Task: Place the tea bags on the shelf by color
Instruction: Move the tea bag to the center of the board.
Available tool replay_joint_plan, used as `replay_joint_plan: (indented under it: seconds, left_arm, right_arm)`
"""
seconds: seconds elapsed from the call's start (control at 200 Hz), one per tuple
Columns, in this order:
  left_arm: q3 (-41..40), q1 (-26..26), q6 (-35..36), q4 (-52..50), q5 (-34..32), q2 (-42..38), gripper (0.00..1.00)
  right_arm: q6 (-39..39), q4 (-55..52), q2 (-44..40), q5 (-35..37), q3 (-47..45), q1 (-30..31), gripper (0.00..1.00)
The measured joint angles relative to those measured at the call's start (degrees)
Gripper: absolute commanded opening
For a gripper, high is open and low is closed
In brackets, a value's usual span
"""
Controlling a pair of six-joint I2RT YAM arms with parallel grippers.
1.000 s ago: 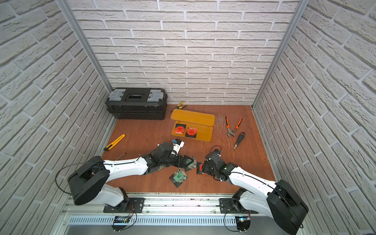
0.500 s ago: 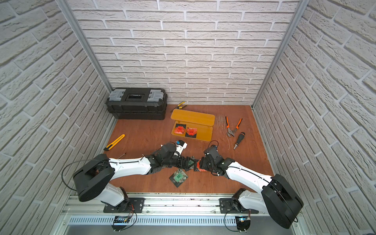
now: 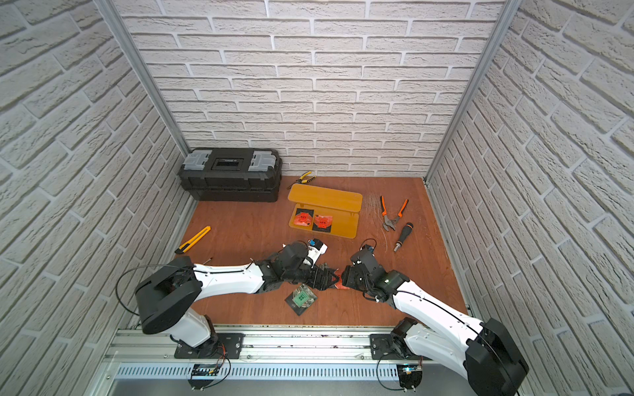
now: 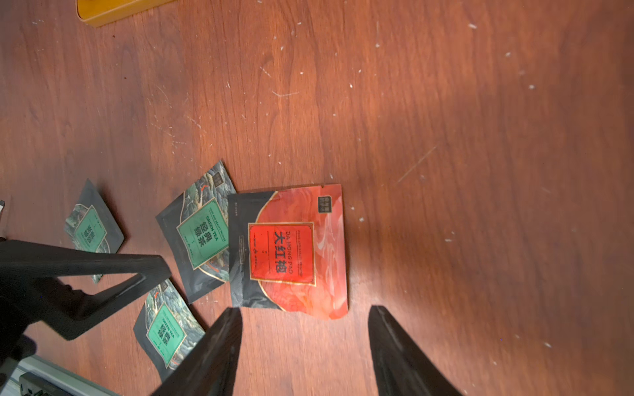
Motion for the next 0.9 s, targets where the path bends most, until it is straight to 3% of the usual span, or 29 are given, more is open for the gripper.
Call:
replay_joint_plan:
  seconds: [0.48, 0.9]
  left_arm:
    - [0.76, -1.79, 0.22, -5.09, -1.29, 3.65, 0.92]
    - [4.35, -2.86, 0.24, -5.49, -0.52, 7.63, 0.92]
  right_arm:
    - [0.46, -5.75, -8.94, 2.69, -2.99, -0.5, 0.63]
    - [0.48, -7.63, -10.99, 3.15, -3.45, -1.16, 0.63]
